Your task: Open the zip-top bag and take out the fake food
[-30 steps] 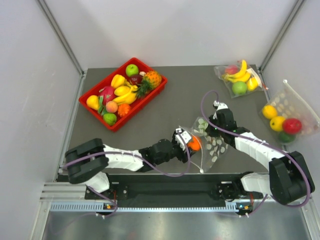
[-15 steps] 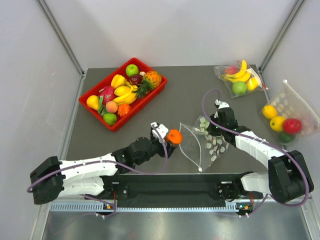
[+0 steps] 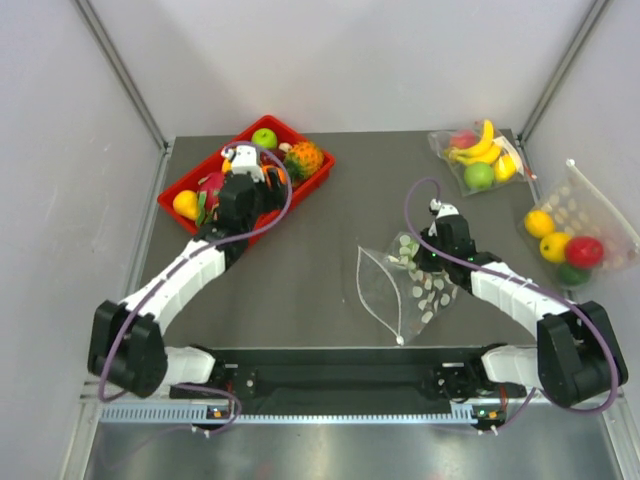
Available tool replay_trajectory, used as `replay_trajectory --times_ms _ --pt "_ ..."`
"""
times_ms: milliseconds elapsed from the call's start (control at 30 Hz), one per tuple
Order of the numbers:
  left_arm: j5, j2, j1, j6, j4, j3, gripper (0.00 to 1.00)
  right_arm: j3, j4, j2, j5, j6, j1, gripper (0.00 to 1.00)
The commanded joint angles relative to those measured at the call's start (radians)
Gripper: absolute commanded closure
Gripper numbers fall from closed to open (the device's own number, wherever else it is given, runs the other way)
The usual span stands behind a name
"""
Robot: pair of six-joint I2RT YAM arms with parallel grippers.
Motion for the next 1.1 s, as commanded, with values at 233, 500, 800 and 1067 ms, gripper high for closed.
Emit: replay_trajectory --times_ms 233,500,800,1067 --pt "0.022 0.438 0.182 0.032 0.036 0.361 0.77 0.011 0.005 -0.032 -0.033 -0.025 -0.017 1.0" --pt "0.066 0.656 0.238 0.075 0.03 0.578 0.73 -0.001 0.009 -0.029 -0.041 -0.032 -0.017 1.0" --pt "0.077 0.765 0.238 0.115 -0.017 0.665 0.18 0.012 0.006 -0.007 -0.039 -0.04 -0.019 1.0" --pt "0.048 0.711 0.238 0.154 -0.031 0.658 0.01 0.016 0.002 -0.006 -0.045 -0.04 -0.017 1.0"
